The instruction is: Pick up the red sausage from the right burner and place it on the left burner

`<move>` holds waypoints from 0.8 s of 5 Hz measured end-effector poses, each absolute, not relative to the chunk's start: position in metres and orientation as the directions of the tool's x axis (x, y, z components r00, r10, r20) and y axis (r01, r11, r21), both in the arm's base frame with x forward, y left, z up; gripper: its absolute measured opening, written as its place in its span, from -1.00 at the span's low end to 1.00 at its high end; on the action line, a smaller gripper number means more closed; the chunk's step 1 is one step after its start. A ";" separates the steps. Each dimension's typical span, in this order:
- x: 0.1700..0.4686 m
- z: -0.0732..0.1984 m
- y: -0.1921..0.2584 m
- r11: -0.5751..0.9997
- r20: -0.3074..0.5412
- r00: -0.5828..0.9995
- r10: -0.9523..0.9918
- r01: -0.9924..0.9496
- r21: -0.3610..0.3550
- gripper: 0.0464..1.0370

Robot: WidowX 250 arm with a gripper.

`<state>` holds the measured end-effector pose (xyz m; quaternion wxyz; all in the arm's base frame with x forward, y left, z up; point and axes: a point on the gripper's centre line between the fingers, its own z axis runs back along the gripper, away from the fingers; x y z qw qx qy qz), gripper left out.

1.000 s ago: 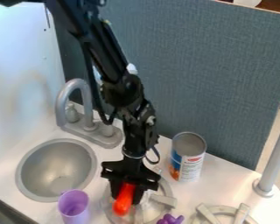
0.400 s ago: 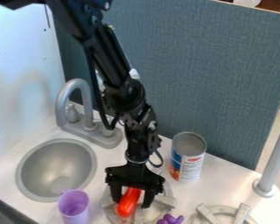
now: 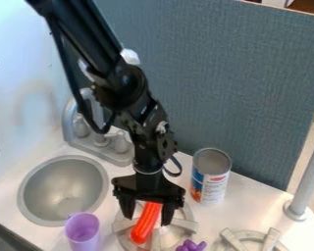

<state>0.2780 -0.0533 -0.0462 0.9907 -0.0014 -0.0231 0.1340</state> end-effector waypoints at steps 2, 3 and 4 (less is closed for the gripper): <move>0.231 -0.020 -0.030 0.957 -0.052 0.975 0.216 -0.200 0.210 0.93; 0.216 -0.013 -0.013 0.945 -0.042 0.983 0.181 -0.162 0.284 0.93; 0.214 -0.016 -0.003 0.948 -0.039 0.988 0.150 -0.132 0.289 0.93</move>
